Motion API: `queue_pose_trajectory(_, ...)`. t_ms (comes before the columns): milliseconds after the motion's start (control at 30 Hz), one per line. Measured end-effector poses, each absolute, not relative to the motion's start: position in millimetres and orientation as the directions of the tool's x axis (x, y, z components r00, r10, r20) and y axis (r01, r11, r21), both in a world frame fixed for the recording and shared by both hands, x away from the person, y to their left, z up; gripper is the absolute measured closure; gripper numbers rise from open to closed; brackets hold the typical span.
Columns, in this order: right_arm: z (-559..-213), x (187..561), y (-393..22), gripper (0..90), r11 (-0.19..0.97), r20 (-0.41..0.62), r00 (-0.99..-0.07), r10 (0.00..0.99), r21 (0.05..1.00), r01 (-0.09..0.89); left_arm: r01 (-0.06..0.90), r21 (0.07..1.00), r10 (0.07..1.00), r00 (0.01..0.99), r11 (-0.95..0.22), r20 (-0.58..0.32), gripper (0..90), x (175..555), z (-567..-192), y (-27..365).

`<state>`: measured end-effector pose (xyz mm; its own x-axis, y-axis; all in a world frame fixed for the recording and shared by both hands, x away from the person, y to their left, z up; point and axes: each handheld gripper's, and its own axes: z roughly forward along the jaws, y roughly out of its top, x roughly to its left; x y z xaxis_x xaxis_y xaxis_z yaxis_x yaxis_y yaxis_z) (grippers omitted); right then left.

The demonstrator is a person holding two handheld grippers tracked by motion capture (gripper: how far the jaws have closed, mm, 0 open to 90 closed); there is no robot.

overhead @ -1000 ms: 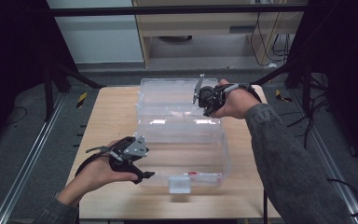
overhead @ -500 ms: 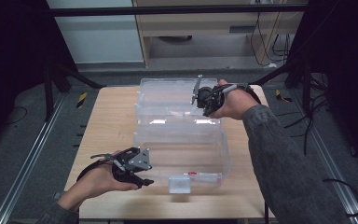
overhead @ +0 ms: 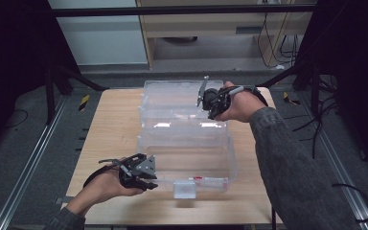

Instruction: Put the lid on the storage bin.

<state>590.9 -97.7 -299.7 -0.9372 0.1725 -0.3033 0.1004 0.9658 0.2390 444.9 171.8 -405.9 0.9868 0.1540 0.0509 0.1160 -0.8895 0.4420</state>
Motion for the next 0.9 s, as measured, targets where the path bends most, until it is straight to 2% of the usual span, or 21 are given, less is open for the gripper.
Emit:
queue_pose_trajectory(200, -299, 591, -98, 81.3, 0.966, -0.299, -0.939, 0.171, 0.237, 0.101, 0.134, 0.453, 0.177, 0.983, -0.881, 0.053, 80.3, 446, -407, 174)
queue_pose_trajectory(467, -299, 595, -97, 81.6, 0.968, -0.293, -0.941, 0.169, 0.228, 0.103, 0.144, 0.467, 0.196, 0.978, -0.872, 0.066, 80.6, 443, -408, 171)
queue_pose_trajectory(700, -297, 591, -95, 84.0, 0.966, -0.289, -0.943, 0.164, 0.242, 0.093, 0.193, 0.504, 0.269, 0.959, -0.842, 0.083, 79.1, 437, -411, 172)
queue_pose_trajectory(900, -294, 583, -93, 86.0, 0.966, -0.301, -0.942, 0.152, 0.247, 0.077, 0.209, 0.508, 0.297, 0.950, -0.836, 0.097, 78.3, 435, -411, 171)
